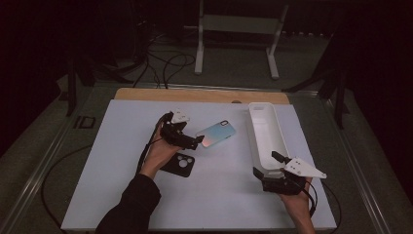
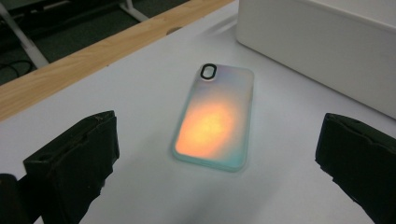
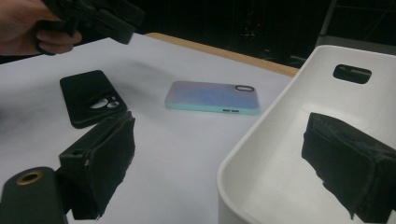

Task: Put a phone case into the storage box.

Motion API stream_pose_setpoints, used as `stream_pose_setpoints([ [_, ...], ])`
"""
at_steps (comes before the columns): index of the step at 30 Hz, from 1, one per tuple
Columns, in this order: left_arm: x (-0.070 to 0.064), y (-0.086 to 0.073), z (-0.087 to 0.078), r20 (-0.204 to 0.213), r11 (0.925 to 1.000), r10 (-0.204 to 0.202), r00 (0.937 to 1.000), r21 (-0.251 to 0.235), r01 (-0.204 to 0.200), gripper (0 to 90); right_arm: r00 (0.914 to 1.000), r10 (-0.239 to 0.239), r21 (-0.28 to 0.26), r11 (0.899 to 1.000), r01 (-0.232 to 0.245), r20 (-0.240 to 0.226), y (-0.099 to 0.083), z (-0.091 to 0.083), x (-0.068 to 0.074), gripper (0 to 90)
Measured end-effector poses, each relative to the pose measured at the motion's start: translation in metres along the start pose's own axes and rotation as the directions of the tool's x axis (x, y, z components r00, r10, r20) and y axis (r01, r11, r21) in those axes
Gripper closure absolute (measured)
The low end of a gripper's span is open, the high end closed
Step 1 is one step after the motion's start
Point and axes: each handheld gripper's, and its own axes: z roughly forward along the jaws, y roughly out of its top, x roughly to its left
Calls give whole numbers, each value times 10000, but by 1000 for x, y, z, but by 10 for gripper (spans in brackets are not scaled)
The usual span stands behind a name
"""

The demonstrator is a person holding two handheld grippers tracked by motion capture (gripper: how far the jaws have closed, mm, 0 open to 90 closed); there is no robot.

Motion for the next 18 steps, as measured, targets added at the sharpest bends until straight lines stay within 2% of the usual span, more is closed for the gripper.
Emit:
stream_pose_setpoints([
  [7, 5, 2, 16, 76, 9996, -50, 10000, 296, 48, 0, 10000, 41, -8, 10000, -41, -26, 0, 0, 0, 95],
  [18, 5, 8, 41, 223, 9972, 98, 9997, 739, -114, 0, 10000, 56, 9, 10000, -56, -57, -1, 0, -1, 95],
])
